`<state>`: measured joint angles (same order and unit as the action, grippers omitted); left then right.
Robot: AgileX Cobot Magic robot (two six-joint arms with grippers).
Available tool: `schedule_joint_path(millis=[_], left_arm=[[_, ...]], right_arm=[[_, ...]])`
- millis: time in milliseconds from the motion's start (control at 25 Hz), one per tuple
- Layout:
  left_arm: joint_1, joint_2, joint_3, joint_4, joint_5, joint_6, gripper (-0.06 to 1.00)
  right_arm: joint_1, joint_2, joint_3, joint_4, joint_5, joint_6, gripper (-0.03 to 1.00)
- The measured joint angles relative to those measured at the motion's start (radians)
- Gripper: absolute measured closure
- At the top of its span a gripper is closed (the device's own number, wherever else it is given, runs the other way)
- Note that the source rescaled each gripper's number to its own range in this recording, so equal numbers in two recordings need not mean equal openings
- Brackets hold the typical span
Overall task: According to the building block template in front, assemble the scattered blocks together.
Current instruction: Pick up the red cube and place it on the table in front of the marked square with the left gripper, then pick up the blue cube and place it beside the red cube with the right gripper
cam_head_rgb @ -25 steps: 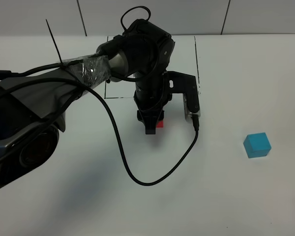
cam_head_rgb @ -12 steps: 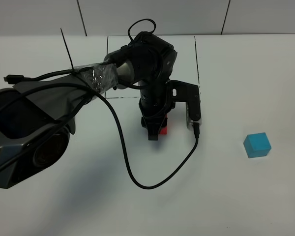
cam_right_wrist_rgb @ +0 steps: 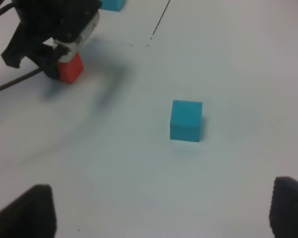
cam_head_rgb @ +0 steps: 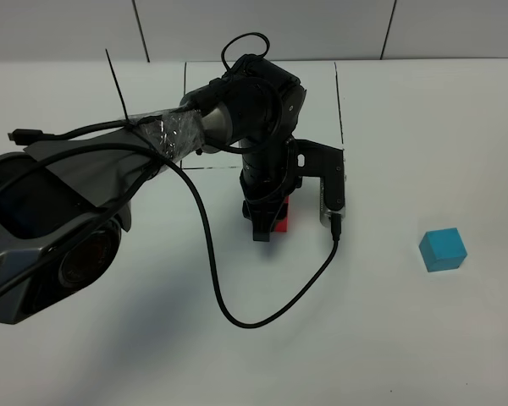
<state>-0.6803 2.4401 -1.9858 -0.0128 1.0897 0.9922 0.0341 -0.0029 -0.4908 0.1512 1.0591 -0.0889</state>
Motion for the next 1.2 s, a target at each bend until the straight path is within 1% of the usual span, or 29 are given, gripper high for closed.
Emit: schedule_joint_path(millis=[80, 120, 160, 320, 400, 480, 520, 680, 800, 920, 1040, 1200], left_arm=[[0.000, 0.001, -0.001, 0.000, 0.001, 0.000, 0.92], [0.000, 0.001, -0.001, 0.000, 0.002, 0.001, 0.88], [0.000, 0.003, -0.001, 0.000, 0.009, 0.001, 0.80], [0.000, 0.015, -0.001, 0.001, 0.021, 0.000, 0.32], [0.000, 0.014, -0.001, 0.001, 0.025, -0.002, 0.11], [0.000, 0.004, -0.001, 0.001, 0.031, -0.004, 0.00], [0.000, -0.007, 0.000, 0.002, 0.034, -0.008, -0.04], [0.000, -0.089, 0.000, 0.001, 0.058, -0.062, -0.06], [0.000, -0.165, 0.000, 0.001, 0.084, -0.142, -0.06], [0.019, -0.227, 0.000, 0.001, 0.101, -0.231, -0.06], [0.081, -0.283, 0.000, 0.000, 0.102, -0.337, -0.05], [0.211, -0.352, 0.017, -0.027, 0.102, -0.478, -0.05]], right_arm=[[0.000, 0.000, 0.000, 0.000, 0.000, 0.000, 0.18], [0.000, 0.000, 0.000, 0.000, 0.000, 0.000, 0.18], [0.000, 0.000, 0.000, 0.000, 0.000, 0.000, 0.18], [0.000, 0.000, 0.000, 0.000, 0.000, 0.000, 0.18], [0.000, 0.000, 0.000, 0.000, 0.000, 0.000, 0.18], [0.000, 0.000, 0.000, 0.000, 0.000, 0.000, 0.18], [0.000, 0.000, 0.000, 0.000, 0.000, 0.000, 0.18], [0.000, 0.000, 0.000, 0.000, 0.000, 0.000, 0.18], [0.000, 0.000, 0.001, 0.000, 0.000, 0.000, 0.18], [0.000, 0.000, 0.001, 0.000, 0.000, 0.000, 0.18], [0.000, 0.000, 0.001, 0.000, 0.000, 0.000, 0.18], [0.000, 0.000, 0.001, 0.000, 0.000, 0.000, 0.23]])
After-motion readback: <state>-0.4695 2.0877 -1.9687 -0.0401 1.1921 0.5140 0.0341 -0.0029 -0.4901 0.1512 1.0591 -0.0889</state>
